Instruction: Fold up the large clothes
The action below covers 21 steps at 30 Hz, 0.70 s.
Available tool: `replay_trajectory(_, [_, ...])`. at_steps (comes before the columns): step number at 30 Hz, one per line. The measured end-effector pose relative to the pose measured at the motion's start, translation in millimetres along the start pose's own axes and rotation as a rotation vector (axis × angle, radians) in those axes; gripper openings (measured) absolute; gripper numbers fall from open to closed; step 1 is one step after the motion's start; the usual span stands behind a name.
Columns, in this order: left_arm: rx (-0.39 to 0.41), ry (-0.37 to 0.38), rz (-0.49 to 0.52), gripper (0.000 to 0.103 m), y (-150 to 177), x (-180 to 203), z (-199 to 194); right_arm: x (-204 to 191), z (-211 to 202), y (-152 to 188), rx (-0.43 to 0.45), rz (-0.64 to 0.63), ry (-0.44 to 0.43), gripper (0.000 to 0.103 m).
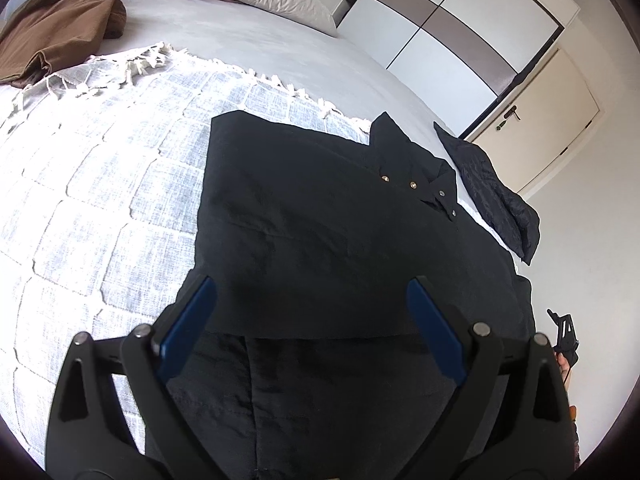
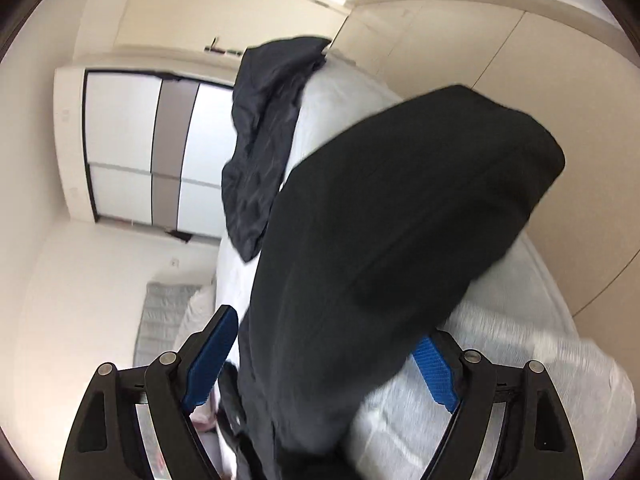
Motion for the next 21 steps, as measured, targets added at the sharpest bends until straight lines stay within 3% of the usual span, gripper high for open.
replay_trajectory(4, [0.015, -0.007, -0.015, 0.096, -3.2, -6.1, 0.4, 23.4, 0.3, -29.9, 0.057, 0.112, -0.023, 0.078])
replay_trajectory(7, [0.026, -0.016, -0.013, 0.096, -3.1, -7.8, 0.5, 33.9, 5.9, -42.3, 0.096, 0.186, -0.023, 0.063])
replay_trajectory(8, [0.029, -0.019, -0.012, 0.096, -3.0, -8.1, 0.7, 36.9, 5.5, -45.3, 0.107, 0.202, -0.005, 0.049])
replay_trajectory(9, [0.029, -0.021, -0.01, 0.096, -3.1, -8.5, 1.1, 37.4, 3.5, -48.3, 0.122, 0.206, 0.011, 0.028])
replay_trajectory(10, [0.027, -0.021, -0.009, 0.096, -3.1, -8.3, 1.4, 37.3, -0.2, -53.4, 0.134, 0.196, 0.015, 0.021])
replay_trajectory(17, [0.02, -0.004, -0.004, 0.096, -2.1, -5.4, -0.3, -61.6, -32.5, -36.2, 0.275, -0.266, 0.142, 0.012])
replay_trajectory(21, [0.019, 0.004, 0.004, 0.096, -2.0, -2.7, -2.5, -154.7, -35.1, 15.2, 0.282, -0.639, 0.166, 0.012])
Point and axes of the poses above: each gripper's, at about its wrist camera, not at the fingertips, and z roughly the way its jaws point, x to its right, y to its underside, the point moved 7 cm from there along z, roughly the way its jaws point, and after that the axes turned 3 degrees about -x, right-handed, at the moved point
